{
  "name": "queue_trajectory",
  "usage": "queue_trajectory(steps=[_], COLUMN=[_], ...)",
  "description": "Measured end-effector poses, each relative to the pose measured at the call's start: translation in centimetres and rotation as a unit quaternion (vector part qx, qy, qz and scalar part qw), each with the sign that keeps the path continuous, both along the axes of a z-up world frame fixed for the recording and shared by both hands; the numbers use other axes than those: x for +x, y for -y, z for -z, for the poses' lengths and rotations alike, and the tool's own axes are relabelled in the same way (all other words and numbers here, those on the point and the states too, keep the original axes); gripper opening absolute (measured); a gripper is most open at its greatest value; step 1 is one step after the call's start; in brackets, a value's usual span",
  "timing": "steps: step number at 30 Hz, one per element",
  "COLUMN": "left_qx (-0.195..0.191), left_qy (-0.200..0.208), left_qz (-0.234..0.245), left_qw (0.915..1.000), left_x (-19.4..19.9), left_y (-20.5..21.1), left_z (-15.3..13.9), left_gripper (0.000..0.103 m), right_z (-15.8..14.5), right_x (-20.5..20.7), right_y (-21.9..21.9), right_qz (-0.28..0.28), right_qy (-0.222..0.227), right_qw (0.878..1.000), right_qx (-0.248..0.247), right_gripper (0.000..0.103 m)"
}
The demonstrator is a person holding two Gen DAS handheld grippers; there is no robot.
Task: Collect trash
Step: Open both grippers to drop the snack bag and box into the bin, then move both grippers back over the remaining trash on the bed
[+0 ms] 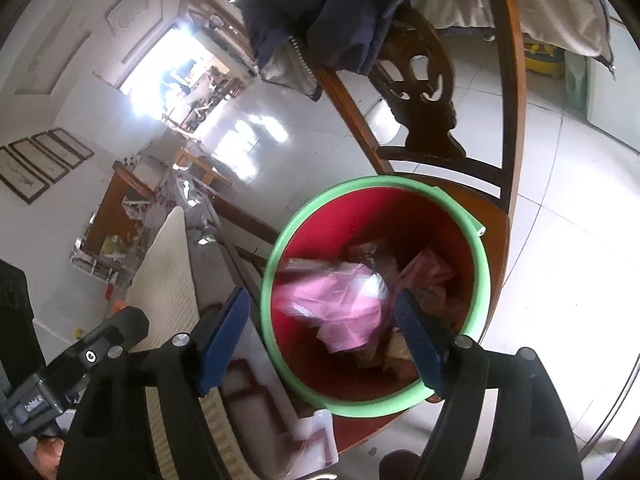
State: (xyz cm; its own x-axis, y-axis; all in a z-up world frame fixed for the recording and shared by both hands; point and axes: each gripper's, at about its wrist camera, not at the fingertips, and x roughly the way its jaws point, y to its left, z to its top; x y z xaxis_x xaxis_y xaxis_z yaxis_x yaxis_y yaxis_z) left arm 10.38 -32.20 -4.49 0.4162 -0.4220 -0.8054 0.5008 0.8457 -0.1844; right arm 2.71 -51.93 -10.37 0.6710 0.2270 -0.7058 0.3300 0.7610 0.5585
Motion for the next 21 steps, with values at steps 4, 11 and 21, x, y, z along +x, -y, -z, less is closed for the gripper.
queue_trajectory(steps=[4, 11, 21], left_qx=[0.014, -0.008, -0.043], left_qy=[0.043, 0.052, 0.022], left_qz=[-0.076, -0.280, -0.407], left_qw=[0.9961, 0.9586, 0.9121], left_x=[-0.1, -1.6, -3.7], left_y=[-6.1, -23.4, -36.9], left_z=[-0.8, -1.6, 0.1], left_gripper=[0.091, 0.093, 0.093], right_z=[-2.5, -7.8, -6.0], right_x=[3.0, 11.1, 16.2], right_y=[-2.9, -16.7, -39.1], right_qz=[-0.063, -0.263, -0.448], right_qy=[0.019, 0.051, 0.080], right_qw=[0.998, 0.962, 0.863], right_qx=[-0.008, -0.056, -0.219], right_gripper=[0.073, 0.085, 0.087])
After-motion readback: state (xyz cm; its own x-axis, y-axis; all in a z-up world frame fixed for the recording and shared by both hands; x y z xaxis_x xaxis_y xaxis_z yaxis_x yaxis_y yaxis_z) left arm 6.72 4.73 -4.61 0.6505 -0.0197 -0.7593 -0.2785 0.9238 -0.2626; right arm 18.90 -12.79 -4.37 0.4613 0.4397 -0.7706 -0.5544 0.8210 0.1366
